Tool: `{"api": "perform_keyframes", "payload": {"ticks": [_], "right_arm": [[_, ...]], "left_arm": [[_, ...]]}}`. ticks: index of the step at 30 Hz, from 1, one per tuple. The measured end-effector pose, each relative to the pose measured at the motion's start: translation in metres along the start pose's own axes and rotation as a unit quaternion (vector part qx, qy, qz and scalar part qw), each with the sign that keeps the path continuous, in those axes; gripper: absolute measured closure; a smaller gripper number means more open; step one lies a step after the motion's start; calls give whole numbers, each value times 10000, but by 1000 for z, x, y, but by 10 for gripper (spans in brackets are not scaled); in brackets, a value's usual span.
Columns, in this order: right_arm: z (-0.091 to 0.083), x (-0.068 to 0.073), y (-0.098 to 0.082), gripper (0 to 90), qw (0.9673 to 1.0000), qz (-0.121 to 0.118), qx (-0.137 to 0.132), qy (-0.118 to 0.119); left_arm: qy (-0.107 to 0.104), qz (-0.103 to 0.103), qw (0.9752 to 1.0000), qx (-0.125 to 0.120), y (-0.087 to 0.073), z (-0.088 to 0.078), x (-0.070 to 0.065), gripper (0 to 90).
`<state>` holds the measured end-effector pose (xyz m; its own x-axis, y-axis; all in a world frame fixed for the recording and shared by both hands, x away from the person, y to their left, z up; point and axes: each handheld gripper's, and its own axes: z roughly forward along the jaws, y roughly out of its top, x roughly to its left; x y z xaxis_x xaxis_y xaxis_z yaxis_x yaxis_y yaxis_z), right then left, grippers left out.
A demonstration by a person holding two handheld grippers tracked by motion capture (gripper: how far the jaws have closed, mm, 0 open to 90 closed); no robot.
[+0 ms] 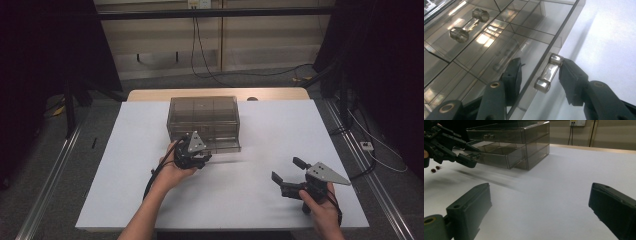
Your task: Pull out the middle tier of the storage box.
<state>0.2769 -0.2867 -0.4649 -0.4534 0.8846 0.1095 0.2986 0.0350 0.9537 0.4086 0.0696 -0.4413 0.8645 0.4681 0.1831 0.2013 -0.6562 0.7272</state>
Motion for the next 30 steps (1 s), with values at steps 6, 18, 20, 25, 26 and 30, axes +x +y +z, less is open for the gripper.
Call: {"api": "perform_keyframes", "payload": {"ticks": [6, 18, 20, 25, 26, 30], "right_arm": [[2, 2, 0, 41, 10000, -15, 11, 34], [4, 4, 1, 41, 9999, -13, 9, 101], [4, 4, 1, 41, 10000, -32, 7, 91], [3, 6, 1, 41, 9999, -70, 37, 86], [2, 6, 1, 41, 9999, -65, 31, 79], [0, 5, 1, 41, 10000, -42, 26, 40]], "left_arm": [[-11, 4, 10000, 9, -1, -2, -2, 540], [19, 9, 10000, 74, -7, -2, 0, 511], [26, -4, 10000, 27, -9, -2, 1, 500], [44, -51, 10000, -10, -9, -1, 2, 494], [16, -88, 10000, -35, -10, -1, 2, 493], [2, -131, 9999, -43, -10, -1, 3, 489]]}}
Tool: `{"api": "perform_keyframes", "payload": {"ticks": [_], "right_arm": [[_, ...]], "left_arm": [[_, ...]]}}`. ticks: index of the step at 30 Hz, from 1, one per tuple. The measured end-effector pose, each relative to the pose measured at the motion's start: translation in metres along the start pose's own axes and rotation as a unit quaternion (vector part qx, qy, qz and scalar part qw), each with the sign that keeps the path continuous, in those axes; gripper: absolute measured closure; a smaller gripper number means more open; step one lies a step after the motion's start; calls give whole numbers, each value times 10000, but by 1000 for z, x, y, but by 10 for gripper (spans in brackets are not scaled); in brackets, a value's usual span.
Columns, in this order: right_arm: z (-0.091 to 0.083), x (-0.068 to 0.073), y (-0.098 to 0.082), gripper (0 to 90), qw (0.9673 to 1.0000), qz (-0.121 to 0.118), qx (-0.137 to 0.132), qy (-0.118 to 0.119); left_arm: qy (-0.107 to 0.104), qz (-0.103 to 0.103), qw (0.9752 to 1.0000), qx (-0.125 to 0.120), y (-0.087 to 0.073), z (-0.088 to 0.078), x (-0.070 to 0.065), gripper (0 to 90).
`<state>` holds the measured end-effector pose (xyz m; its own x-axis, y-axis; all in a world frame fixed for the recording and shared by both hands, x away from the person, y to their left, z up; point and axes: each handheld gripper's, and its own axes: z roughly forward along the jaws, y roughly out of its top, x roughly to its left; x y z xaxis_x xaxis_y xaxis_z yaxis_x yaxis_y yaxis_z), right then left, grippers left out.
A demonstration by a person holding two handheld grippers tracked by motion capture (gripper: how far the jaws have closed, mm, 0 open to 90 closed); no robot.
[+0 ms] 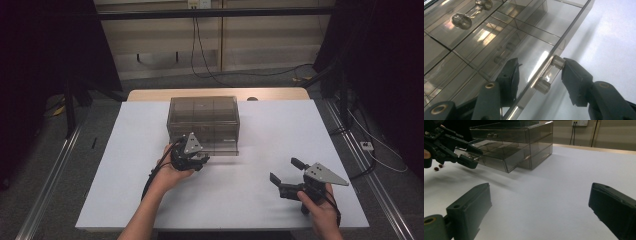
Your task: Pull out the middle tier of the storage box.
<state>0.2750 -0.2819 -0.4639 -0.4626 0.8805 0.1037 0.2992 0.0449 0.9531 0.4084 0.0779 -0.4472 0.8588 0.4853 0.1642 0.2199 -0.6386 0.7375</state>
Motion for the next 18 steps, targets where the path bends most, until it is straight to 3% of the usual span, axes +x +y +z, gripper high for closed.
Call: {"api": "perform_keyframes", "payload": {"ticks": [18], "right_arm": [[1, 0, 0, 41, 10000, -11, 12, 8]], "left_arm": [[-51, -102, 9999, -28, 1, 0, -3, 508]]}}
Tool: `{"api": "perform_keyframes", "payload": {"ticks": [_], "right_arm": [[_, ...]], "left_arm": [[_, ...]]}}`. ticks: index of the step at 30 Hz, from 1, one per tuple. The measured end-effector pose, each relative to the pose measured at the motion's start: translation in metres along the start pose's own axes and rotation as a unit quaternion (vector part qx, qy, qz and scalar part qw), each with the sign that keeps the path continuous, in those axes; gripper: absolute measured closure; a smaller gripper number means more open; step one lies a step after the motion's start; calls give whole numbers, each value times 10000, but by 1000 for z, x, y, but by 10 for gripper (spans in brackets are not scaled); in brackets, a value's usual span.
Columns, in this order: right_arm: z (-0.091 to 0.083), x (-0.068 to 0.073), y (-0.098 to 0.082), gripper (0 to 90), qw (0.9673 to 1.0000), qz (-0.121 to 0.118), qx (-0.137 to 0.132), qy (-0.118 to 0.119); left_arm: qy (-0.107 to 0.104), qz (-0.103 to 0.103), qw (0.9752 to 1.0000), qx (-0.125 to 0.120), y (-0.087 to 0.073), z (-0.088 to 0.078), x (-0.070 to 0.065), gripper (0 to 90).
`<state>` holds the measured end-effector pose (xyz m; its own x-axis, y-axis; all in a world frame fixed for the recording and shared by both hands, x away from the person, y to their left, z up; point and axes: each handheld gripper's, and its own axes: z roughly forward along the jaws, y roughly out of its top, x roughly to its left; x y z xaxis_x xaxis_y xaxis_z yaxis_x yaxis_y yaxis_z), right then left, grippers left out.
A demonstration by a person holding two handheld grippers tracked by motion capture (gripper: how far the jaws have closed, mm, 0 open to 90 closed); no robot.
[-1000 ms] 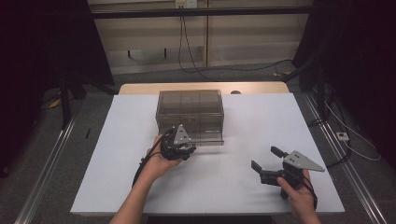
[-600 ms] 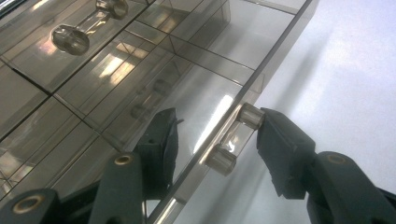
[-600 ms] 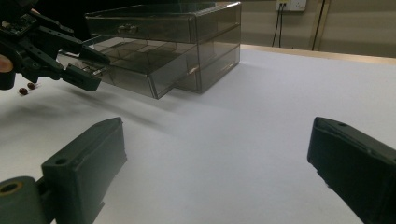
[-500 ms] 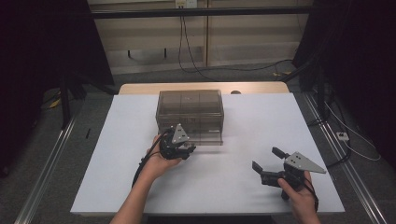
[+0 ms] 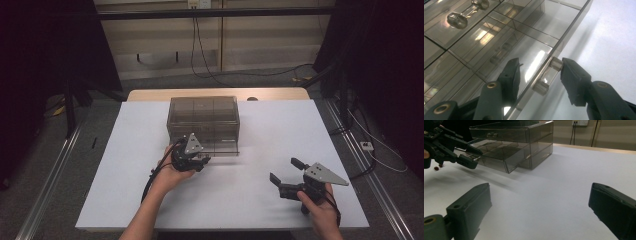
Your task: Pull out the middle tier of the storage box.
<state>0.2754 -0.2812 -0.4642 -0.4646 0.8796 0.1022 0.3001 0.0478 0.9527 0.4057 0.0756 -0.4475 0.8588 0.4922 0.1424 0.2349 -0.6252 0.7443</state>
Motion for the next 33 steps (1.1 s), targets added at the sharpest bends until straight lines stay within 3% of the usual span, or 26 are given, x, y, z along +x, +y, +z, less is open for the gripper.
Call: {"api": "perform_keyframes", "payload": {"ticks": [9, 17, 33], "right_arm": [[1, 1, 0, 41, 10000, -14, 4, 31], [3, 0, 1, 41, 10000, -20, 12, 60], [4, 2, 1, 41, 10000, -19, 14, 71]], "left_arm": [[32, -54, 10000, 33, 0, -1, 0, 458], [-17, -246, 9997, -95, 1, -6, 2, 394], [110, -282, 9995, -116, 3, 1, 4, 413]]}}
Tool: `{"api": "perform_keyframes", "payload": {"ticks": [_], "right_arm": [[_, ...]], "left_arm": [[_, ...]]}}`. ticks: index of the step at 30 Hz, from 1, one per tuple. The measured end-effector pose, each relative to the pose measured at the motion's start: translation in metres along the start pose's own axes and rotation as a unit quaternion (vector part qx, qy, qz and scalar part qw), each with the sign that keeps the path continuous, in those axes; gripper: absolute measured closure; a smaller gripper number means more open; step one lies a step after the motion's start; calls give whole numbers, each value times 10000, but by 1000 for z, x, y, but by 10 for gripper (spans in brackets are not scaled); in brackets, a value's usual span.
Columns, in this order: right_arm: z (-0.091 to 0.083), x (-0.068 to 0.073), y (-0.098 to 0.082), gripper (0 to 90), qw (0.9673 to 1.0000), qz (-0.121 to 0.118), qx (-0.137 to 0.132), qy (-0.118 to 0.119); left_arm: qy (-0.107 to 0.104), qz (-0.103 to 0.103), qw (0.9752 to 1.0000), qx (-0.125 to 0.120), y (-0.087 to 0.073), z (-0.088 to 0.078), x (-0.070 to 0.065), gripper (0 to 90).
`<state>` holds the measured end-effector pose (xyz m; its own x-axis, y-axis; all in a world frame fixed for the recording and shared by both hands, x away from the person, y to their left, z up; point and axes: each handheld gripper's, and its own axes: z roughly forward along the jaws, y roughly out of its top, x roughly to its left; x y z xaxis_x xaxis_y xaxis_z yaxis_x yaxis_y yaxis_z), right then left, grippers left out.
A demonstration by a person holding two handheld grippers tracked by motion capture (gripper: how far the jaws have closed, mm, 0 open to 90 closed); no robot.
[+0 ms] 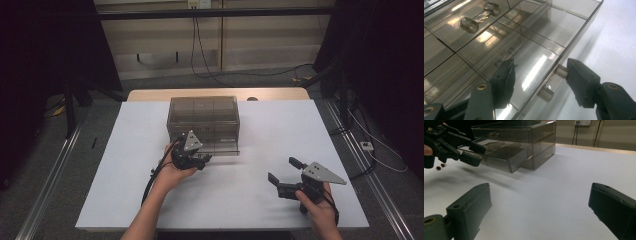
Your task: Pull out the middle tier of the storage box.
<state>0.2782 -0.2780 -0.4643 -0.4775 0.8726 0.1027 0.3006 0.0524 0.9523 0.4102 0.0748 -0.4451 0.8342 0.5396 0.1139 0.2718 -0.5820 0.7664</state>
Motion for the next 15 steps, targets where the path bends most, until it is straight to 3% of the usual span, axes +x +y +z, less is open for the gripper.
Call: {"api": "perform_keyframes", "payload": {"ticks": [3, 10, 15], "right_arm": [[0, 0, 0, 41, 10000, -1, -1, 3], [0, 0, 0, 41, 10000, -14, 3, 13], [0, 0, 0, 41, 10000, -7, 3, 4]], "left_arm": [[49, -11, 10000, -14, 0, -1, -1, 416], [-101, -119, 9998, -121, 1, -6, 1, 371], [-204, -310, 9992, -121, 1, -16, 2, 325]]}}
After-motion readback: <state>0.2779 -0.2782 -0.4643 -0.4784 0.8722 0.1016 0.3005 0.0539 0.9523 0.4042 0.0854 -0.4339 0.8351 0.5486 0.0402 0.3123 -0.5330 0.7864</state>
